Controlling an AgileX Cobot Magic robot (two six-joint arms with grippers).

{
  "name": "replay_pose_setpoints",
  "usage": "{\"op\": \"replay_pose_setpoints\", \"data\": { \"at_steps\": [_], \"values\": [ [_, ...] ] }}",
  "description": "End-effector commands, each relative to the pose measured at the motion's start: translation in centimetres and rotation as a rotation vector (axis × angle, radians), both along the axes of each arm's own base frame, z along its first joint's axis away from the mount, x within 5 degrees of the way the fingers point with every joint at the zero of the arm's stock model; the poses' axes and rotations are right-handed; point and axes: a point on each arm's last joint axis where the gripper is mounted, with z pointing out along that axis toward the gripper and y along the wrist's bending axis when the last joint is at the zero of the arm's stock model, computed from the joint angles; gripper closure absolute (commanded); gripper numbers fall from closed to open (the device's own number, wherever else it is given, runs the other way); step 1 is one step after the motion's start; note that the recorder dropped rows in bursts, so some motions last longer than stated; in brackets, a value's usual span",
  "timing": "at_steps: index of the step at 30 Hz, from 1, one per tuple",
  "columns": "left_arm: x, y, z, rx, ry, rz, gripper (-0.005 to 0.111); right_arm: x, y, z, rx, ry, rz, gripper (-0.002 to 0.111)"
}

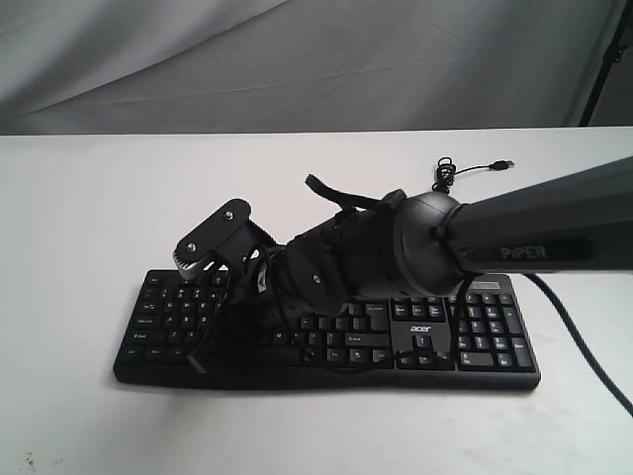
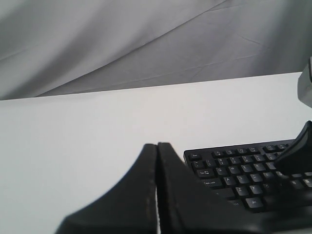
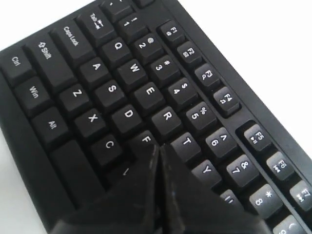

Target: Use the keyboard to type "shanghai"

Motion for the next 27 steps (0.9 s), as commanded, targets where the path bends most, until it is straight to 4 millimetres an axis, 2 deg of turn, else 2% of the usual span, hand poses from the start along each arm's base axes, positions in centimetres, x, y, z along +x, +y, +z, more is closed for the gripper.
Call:
{"op": "replay_pose_setpoints", "data": {
  "at_steps": [1,10,14,20,25,27],
  "values": [
    [0.0,0.0,-0.1,-0.002,-0.002,-0.003,0.107,0.2,0.2,0.3,0.009,-0.025,0.009,0.108],
    [0.0,0.0,-0.1,-0.002,-0.002,-0.003,0.107,0.2,0.2,0.2,0.011,-0.027,0.009,0.108],
    [0.0,0.0,-0.1,-0.002,-0.002,-0.003,0.107,0.3,0.3,-1.6,-0.01,-0.023,0.015,0.108],
    [0.0,0.0,-0.1,-0.002,-0.002,-0.003,0.107,0.3,0.3,-1.5,-0.012,-0.023,0.017,0.108],
    [0.0,0.0,-0.1,-0.002,-0.002,-0.003,0.107,0.3,0.1,0.7,0.012,-0.056,0.025,0.108],
    [0.0,0.0,-0.1,-0.002,-0.002,-0.003,0.107,0.4,-0.2,0.9,0.0,-0.043,0.02,0.108]
  ]
}}
